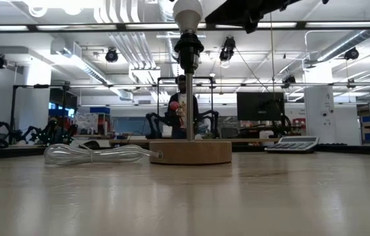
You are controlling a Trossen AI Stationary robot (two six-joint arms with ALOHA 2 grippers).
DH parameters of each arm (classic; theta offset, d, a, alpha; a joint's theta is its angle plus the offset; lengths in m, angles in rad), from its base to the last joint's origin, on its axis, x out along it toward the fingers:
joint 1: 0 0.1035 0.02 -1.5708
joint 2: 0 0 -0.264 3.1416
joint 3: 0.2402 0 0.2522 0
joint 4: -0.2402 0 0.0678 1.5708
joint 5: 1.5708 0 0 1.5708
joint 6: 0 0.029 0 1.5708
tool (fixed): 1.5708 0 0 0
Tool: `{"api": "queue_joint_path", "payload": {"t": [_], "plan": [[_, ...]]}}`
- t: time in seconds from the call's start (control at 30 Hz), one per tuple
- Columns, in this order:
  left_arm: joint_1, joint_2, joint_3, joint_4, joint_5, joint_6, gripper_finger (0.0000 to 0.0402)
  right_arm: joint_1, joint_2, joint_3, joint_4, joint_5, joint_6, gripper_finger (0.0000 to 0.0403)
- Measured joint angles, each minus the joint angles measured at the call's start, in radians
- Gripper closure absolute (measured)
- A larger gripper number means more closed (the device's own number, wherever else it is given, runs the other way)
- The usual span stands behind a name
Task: Screw lightbulb
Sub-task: Insert the lightbulb into the brown lamp
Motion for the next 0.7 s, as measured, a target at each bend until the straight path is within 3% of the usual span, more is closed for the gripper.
{"api": "queue_joint_path", "payload": {"t": [0.57, 0.7], "plan": [[-0.006, -0.004, -0.047, 0.029, 0.001, -0.047, 0.0321, 0.008, 0.009, 0.007, -0.012, -0.04, 0.005, 0.0403], [-0.033, -0.021, -0.048, -0.026, 0.004, -0.137, 0.0325, 0.008, 0.0, 0.008, -0.059, 0.03, 0.024, 0.0403]]}}
